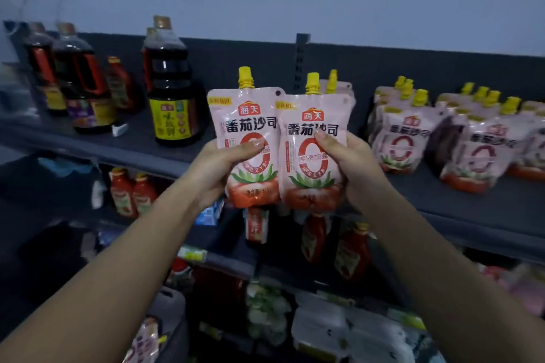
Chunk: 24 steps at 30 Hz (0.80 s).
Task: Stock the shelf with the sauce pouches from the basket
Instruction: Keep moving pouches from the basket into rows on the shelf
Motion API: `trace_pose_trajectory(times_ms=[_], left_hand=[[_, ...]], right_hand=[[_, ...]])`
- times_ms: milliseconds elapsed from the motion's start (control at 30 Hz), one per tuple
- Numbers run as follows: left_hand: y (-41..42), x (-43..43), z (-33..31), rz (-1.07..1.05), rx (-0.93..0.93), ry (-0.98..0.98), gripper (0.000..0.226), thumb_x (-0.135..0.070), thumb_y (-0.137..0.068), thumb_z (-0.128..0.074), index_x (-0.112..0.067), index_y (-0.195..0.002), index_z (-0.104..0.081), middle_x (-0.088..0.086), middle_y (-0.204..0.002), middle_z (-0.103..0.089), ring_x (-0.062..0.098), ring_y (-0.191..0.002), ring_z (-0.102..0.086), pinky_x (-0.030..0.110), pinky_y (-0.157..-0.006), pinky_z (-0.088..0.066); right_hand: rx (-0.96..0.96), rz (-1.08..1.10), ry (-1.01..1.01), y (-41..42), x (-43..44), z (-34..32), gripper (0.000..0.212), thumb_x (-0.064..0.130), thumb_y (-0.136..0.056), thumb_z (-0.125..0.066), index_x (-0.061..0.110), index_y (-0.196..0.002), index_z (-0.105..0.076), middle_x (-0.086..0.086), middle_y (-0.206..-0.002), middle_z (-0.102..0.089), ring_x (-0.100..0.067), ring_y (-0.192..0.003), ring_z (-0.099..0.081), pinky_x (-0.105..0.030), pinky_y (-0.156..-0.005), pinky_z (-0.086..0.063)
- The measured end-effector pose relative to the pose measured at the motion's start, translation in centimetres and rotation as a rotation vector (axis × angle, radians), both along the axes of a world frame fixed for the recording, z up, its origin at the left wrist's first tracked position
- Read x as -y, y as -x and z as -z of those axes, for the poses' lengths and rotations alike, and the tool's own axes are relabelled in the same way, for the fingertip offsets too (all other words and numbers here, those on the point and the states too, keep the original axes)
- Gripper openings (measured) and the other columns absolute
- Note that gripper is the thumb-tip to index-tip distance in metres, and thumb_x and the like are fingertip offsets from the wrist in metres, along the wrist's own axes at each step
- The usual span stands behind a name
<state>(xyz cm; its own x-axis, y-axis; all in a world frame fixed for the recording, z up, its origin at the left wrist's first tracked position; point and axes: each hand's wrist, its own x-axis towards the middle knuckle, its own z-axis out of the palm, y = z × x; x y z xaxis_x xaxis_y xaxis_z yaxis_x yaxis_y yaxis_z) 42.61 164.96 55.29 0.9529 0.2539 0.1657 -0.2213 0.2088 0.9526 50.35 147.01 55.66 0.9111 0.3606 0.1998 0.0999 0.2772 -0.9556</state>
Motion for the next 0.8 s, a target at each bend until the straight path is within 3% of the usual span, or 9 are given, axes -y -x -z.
trace_pose_trajectory(times_ms=[67, 167, 267, 333, 400, 533, 667, 800], left_hand=[[-2.0, 3.8, -0.6, 0.076, -0.009, -0.016, 0.016, -0.002, -0.081, -0.062, -0.012, -0.091, -0.069, 0.003, -0.079, -0.076, 0.016, -0.070, -0.073, 0.028, -0.061, -0.059], [-4.9, 10.4, -1.1, 0.194, -0.019, -0.038, 0.021, -0.003, -0.078, -0.065, -0.011, -0.097, -0.067, 0.004, -0.082, -0.076, 0.017, -0.073, -0.073, 0.027, -0.061, -0.058], [-8.0, 17.9, -1.1, 0.264, -0.030, -0.048, 0.034, -0.008, -0.068, -0.072, -0.014, -0.102, -0.067, 0.002, -0.089, -0.076, 0.018, -0.082, -0.073, 0.032, -0.074, -0.057], [-9.8, 22.9, -0.8, 0.302, -0.045, -0.062, 0.035, -0.011, -0.069, -0.075, -0.016, -0.103, -0.067, 0.000, -0.092, -0.076, 0.017, -0.087, -0.072, 0.034, -0.082, -0.054], [-11.4, 27.5, -0.6, 0.351, -0.084, -0.059, 0.051, -0.017, -0.061, -0.082, -0.015, -0.109, -0.065, 0.002, -0.099, -0.075, 0.020, -0.095, -0.070, 0.038, -0.089, -0.052], [-14.4, 35.1, 0.0, 0.491, -0.126, -0.022, 0.023, -0.010, -0.074, -0.071, -0.017, -0.096, -0.068, 0.001, -0.087, -0.076, 0.018, -0.081, -0.073, 0.034, -0.076, -0.056], [-17.5, 40.0, 0.4, 0.528, -0.156, -0.001, 0.037, -0.012, -0.061, -0.075, -0.015, -0.097, -0.067, 0.002, -0.086, -0.076, 0.019, -0.081, -0.073, 0.035, -0.077, -0.055], [-21.9, 42.7, 0.9, 0.551, -0.199, -0.029, 0.027, -0.006, -0.074, -0.071, -0.013, -0.100, -0.066, 0.005, -0.090, -0.075, 0.025, -0.088, -0.070, 0.040, -0.085, -0.054]], right_hand=[[0.029, 0.057, 0.004, -0.8, 4.6, -0.7, 0.009, 0.017, -0.086, -0.063, 0.013, -0.093, -0.067, -0.004, -0.084, -0.076, -0.020, -0.076, -0.072, -0.030, -0.065, -0.060], [0.031, 0.133, -0.011, -1.6, 12.1, -1.5, 0.007, 0.017, -0.085, -0.063, 0.015, -0.090, -0.067, -0.007, -0.086, -0.076, -0.024, -0.080, -0.073, -0.037, -0.070, -0.060], [0.011, 0.217, -0.020, -2.4, 19.9, -1.7, 0.009, 0.016, -0.084, -0.064, 0.014, -0.091, -0.068, -0.010, -0.089, -0.075, -0.027, -0.082, -0.072, -0.042, -0.073, -0.060], [0.015, 0.269, -0.019, -2.8, 24.8, -1.6, 0.011, 0.015, -0.083, -0.064, 0.011, -0.092, -0.068, -0.009, -0.086, -0.076, -0.024, -0.078, -0.072, -0.038, -0.069, -0.060], [0.015, 0.327, -0.016, -3.1, 29.3, -1.5, 0.011, 0.014, -0.083, -0.064, 0.010, -0.092, -0.068, -0.008, -0.083, -0.076, -0.021, -0.074, -0.073, -0.033, -0.063, -0.059], [0.004, 0.438, -0.022, -3.9, 36.5, -1.1, 0.014, 0.013, -0.083, -0.064, 0.009, -0.096, -0.068, -0.008, -0.085, -0.076, -0.021, -0.075, -0.073, -0.033, -0.065, -0.060], [-0.025, 0.510, -0.024, -5.5, 41.3, -0.7, 0.015, 0.013, -0.082, -0.066, 0.009, -0.097, -0.068, -0.011, -0.090, -0.075, -0.023, -0.076, -0.073, -0.036, -0.066, -0.060], [-0.049, 0.550, -0.020, -8.3, 44.5, -0.3, 0.019, 0.018, -0.076, -0.069, 0.011, -0.094, -0.068, -0.010, -0.089, -0.076, -0.025, -0.076, -0.073, -0.039, -0.068, -0.060]])
